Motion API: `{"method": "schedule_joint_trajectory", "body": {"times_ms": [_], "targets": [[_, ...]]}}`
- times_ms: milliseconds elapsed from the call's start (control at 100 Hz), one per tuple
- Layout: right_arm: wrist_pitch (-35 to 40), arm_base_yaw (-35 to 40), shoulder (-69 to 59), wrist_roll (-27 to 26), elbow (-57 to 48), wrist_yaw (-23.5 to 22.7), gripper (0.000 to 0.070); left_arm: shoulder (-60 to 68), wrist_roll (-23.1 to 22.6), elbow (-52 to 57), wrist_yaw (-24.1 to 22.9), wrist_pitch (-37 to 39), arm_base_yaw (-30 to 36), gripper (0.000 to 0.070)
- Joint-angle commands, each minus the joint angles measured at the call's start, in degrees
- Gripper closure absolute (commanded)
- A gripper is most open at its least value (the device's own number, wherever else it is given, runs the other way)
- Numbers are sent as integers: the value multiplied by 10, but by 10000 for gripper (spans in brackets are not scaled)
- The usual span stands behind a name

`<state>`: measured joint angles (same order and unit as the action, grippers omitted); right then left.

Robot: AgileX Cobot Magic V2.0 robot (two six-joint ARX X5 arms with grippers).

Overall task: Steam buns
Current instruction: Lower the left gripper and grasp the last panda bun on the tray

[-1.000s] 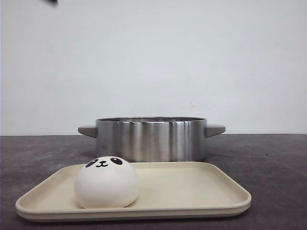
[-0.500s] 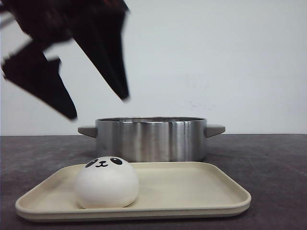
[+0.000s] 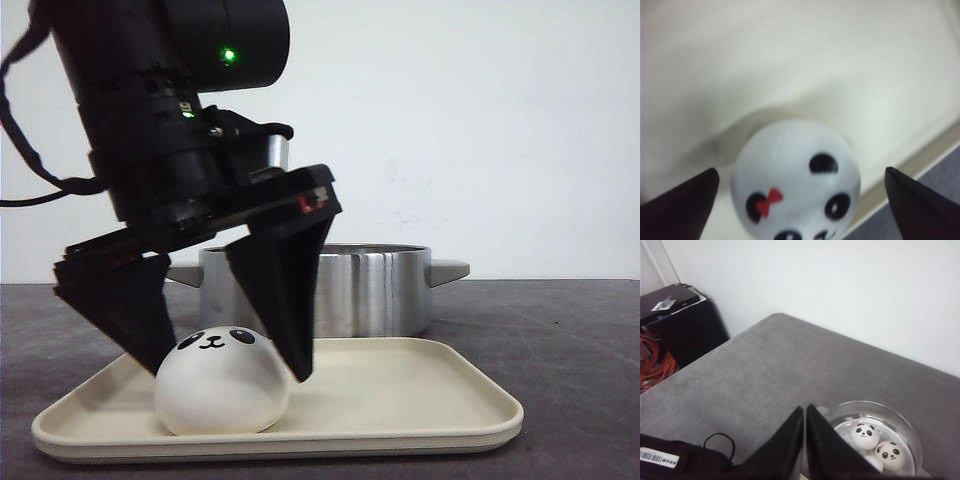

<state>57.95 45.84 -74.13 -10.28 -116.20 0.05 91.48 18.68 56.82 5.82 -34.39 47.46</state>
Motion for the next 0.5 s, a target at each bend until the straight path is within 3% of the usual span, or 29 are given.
{"method": "schedule_joint_trajectory", "body": {"times_ms": [0,170,240,330,380,410,420,490], "targets": [[-4,6,-7,2,-12,0,700,14,5,9,-3,11,6,63],[-2,6,-7,2,-12,0,700,32,4,9,-14,3,6,85],[1,6,-7,2,-12,0,700,39,3,9,-17,-6,6,141],[4,6,-7,2,-12,0,700,43,-2,9,-22,-14,6,312],[5,6,-7,2,-12,0,700,42,-5,9,-34,-13,6,498],[5,6,-7,2,-12,0,700,40,-12,9,-36,-14,6,671],[5,6,-7,2,-12,0,700,40,-13,9,-36,-14,6,698],[6,6,-7,2,-12,0,700,30,-16,11,-40,-17,5,692]]}}
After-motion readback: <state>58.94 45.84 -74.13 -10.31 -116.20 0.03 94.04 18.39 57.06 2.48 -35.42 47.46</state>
